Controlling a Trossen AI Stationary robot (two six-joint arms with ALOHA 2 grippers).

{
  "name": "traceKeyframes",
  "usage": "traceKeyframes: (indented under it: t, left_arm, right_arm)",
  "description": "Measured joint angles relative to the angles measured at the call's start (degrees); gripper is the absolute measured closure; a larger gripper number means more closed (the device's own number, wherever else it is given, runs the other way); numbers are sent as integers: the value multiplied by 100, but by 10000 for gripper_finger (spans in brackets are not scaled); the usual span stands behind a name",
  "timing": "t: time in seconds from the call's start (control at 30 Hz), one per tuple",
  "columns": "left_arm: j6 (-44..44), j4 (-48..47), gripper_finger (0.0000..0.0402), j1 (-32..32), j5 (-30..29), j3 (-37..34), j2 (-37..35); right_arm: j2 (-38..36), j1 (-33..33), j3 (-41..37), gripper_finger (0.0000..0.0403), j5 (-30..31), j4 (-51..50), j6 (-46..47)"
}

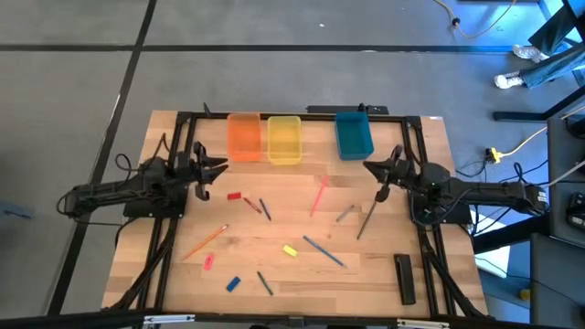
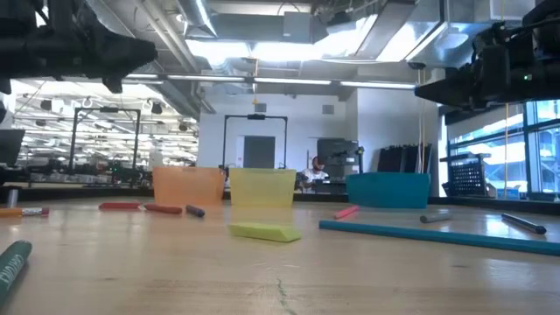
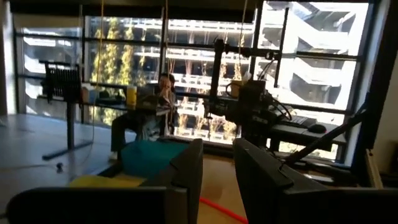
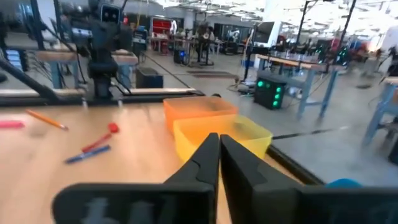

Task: Sort crayons/erasers/pens/pencils in bins
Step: Put the orange pencil into the orange bin

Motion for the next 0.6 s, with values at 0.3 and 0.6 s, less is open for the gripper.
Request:
traceKeyframes:
  t: [0.3,0.6]
  left_arm:
    - [-637,-27,317,2,-643,0,1100]
    - [-404,1185,317,0,-727,0,2897]
  right_arm:
    - [238,-423,0,385,223,482,-295]
    - [495,-982,84,385,721,726,-128]
